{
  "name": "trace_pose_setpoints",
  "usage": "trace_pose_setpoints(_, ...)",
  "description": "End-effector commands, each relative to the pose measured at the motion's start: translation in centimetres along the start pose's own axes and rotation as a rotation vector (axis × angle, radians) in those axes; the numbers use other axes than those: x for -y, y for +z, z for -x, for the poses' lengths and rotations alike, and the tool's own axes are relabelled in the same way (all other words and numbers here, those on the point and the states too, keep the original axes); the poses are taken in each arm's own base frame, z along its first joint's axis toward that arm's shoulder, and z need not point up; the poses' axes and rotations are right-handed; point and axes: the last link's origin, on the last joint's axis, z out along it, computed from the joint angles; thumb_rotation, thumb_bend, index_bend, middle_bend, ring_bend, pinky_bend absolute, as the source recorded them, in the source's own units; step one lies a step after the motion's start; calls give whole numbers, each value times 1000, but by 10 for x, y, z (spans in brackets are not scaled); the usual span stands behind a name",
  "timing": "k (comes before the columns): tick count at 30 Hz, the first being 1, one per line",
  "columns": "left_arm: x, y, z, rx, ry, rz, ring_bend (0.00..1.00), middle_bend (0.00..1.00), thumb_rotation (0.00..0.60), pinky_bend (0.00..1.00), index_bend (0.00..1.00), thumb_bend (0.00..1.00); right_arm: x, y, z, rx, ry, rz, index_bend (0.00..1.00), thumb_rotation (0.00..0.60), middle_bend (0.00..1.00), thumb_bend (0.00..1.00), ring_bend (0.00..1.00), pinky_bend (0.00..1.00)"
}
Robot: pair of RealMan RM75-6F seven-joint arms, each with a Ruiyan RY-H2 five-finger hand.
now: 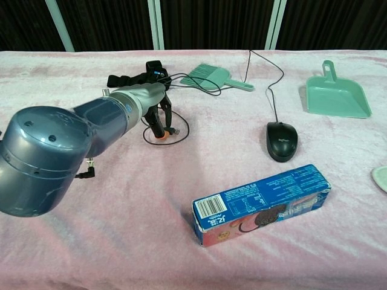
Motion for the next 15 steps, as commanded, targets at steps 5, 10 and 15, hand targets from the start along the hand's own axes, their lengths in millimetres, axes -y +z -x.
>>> trace_pose_setpoints(5, 6, -13, -26, -20, -117, 70, 0, 185, 600, 0, 585, 451, 0, 0, 0, 0, -1, -1, 134, 600, 132, 164, 332, 283)
trace_pose_setpoints(10, 13, -22, -43, -20, -178, 130, 0, 185, 600, 0, 585, 451, 1, 0, 1, 2, -4, -3, 134, 600, 132, 165, 332, 284)
trace_pose_setpoints(15, 13, -33, -56, -20, -184, 228, 0, 186, 600, 0, 590, 451, 1, 0, 1, 1, -5, -1, 134, 600, 132, 165, 332, 284)
